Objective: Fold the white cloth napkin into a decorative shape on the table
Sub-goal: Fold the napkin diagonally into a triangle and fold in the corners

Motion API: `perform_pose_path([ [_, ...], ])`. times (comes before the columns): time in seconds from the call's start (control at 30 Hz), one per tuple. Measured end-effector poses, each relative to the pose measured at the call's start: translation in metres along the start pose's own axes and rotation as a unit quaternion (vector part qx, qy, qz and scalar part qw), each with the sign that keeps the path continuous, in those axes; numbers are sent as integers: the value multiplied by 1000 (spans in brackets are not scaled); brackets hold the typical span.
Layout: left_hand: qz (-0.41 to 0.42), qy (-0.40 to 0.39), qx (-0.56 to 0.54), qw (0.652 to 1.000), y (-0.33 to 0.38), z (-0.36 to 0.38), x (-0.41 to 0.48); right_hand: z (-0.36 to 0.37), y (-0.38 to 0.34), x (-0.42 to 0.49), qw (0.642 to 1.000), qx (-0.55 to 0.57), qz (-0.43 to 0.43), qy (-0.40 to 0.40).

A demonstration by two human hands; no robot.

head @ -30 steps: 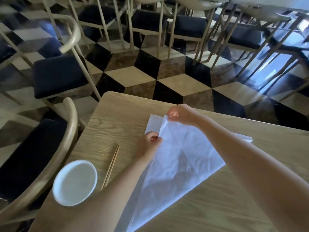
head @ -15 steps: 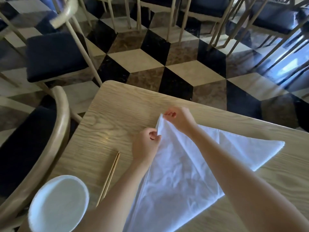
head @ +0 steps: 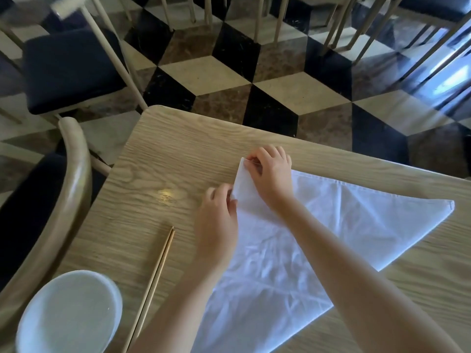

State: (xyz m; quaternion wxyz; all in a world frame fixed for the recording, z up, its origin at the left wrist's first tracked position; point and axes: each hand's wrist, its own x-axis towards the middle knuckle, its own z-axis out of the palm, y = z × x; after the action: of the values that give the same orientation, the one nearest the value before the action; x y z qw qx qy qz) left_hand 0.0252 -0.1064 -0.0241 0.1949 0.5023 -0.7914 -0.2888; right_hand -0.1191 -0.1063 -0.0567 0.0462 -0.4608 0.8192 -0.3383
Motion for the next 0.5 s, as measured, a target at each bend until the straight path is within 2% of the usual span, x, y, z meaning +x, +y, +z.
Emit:
perform_pose_path([
  [0.13,103,33,94,990,9,7,-23,-14,0,7,996,36,-54,-58],
  [0.27,184,-68,154,968,19,37,-49,-59,15,-10,997,60,-31,-46],
  [0.33,186,-93,185,960,16,45,-52,-66,23,-42,995,-2,-59,-77],
  [0.43,184,-106,231,950,5,46,-52,-58,34,-79,974,-130,-112,-146],
  [0.5,176,-103,247,947,-2,39,-53,-58,37,-81,966,-165,-114,-163],
])
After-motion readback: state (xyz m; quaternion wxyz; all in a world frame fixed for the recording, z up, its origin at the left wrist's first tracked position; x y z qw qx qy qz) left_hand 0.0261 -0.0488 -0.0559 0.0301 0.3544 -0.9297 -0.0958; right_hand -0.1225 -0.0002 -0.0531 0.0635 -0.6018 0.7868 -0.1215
